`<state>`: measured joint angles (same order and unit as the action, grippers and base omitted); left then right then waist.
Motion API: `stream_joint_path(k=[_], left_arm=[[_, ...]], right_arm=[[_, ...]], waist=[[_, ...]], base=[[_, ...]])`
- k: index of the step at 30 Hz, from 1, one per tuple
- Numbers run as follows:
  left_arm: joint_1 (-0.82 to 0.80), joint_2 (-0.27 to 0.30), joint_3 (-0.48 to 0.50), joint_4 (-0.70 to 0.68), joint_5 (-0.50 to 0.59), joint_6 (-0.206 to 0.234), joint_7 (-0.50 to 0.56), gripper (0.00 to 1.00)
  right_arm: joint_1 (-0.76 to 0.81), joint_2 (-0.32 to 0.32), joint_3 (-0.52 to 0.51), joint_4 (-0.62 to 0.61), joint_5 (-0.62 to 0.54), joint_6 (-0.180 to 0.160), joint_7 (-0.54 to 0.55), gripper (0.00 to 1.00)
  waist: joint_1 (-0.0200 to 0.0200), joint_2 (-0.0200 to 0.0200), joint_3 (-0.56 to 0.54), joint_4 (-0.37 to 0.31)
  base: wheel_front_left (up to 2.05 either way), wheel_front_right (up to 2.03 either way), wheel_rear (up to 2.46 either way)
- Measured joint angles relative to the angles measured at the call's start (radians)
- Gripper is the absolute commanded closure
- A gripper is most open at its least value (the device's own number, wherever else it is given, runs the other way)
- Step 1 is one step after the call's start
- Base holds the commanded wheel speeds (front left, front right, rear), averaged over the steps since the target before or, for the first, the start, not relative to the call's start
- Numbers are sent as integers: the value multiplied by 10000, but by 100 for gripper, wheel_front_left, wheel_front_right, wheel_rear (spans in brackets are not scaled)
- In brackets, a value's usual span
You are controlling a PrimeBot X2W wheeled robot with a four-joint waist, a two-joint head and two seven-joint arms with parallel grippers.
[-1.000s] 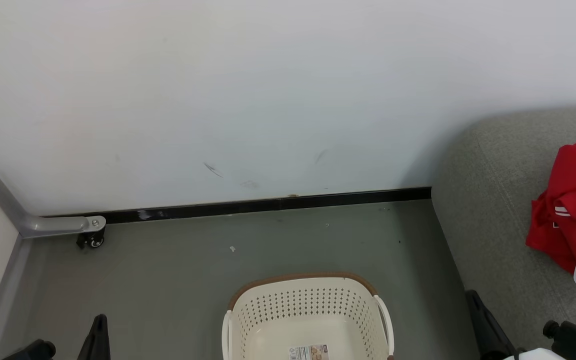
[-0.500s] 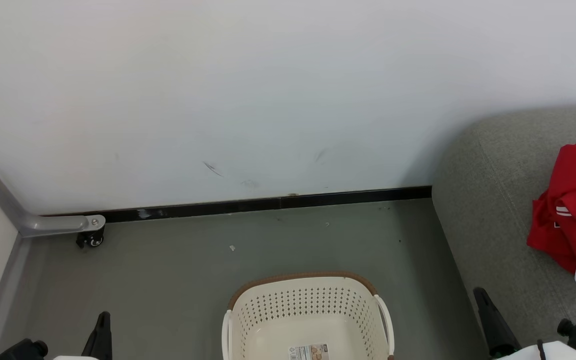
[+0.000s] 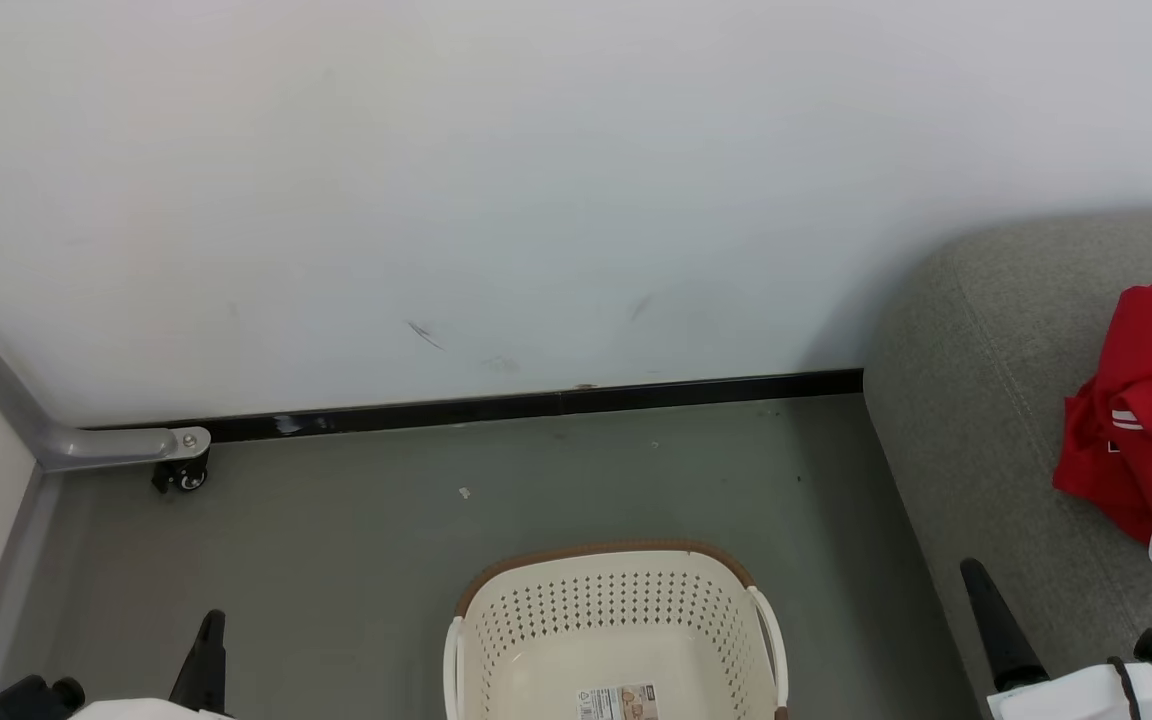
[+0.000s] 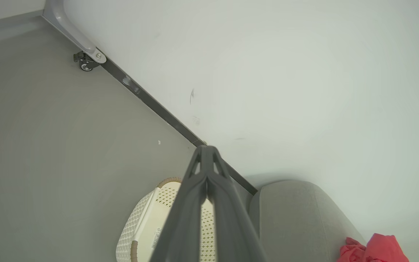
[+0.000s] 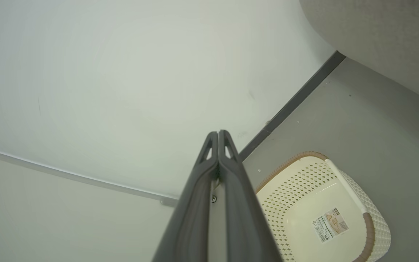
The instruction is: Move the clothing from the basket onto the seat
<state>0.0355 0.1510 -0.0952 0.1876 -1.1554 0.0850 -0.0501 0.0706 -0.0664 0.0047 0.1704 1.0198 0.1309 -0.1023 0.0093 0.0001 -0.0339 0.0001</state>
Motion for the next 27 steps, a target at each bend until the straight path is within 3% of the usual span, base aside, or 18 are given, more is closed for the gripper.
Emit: stream_joint_path(k=[10, 27], left_arm=[[-159, -268, 366, 167, -1070, -454, 376, 100], [-501, -669, 1009, 426, -2847, -1181, 943, 100]], right_arm=[[-343, -102, -69, 236, 1565, 0, 278, 100], [-810, -274, -174, 522, 4201, 0, 773, 100]], waist=[[-68, 0, 135, 0], [-85, 0, 280, -1]], base=[[0, 0, 0], [0, 0, 0]])
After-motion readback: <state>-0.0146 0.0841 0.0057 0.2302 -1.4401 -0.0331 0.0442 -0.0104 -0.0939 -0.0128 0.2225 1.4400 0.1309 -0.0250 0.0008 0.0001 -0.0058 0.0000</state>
